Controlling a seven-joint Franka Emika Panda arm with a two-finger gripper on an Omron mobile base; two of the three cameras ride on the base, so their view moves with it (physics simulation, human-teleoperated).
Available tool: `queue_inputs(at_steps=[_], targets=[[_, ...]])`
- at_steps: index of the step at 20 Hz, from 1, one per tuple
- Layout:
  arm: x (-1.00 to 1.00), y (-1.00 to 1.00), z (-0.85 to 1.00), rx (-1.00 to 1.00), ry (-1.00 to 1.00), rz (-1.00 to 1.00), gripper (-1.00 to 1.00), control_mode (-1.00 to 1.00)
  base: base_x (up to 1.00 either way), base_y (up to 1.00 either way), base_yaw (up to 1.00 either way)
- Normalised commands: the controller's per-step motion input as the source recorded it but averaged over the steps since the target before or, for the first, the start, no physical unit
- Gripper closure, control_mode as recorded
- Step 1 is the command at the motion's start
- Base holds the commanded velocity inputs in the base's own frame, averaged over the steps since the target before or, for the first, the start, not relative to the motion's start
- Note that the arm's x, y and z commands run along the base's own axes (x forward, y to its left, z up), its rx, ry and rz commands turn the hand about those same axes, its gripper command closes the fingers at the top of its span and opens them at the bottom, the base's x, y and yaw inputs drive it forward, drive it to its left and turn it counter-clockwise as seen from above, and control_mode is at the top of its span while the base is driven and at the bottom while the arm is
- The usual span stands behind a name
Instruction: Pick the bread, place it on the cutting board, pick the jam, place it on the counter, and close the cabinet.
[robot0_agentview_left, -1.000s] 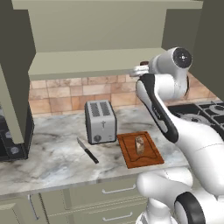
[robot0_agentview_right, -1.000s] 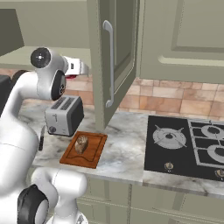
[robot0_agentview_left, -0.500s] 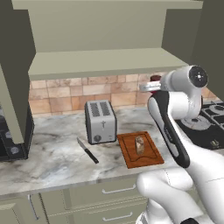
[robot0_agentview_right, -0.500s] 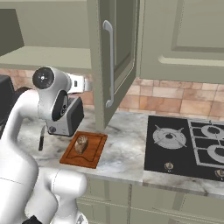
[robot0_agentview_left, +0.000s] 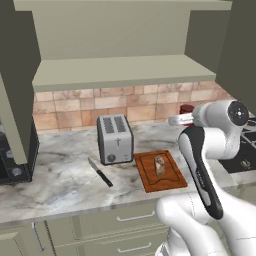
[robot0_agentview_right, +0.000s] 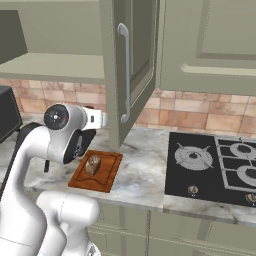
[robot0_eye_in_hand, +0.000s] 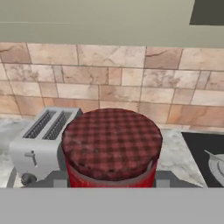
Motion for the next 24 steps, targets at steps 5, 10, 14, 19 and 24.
queue_inputs(at_steps=[5,10,14,19,24], targets=[[-0.08,-0.17,-0.49,0.00,0.05,0.00,1.00,-1.00,0.00,0.00,0.00],[0.00,-0.20,-0.49,0.00,0.03,0.00,1.00,-1.00,0.00,0.00,0.00],[0.00,-0.26,-0.46,0.00,0.02,0.00,1.00,-1.00,0.00,0.00,0.00],[0.00,-0.27,-0.48,0.00,0.02,0.00,1.00,-1.00,0.00,0.00,0.00],[0.00,-0.22,-0.54,0.00,0.00,0.00,1.00,-1.00,0.00,0.00,0.00]])
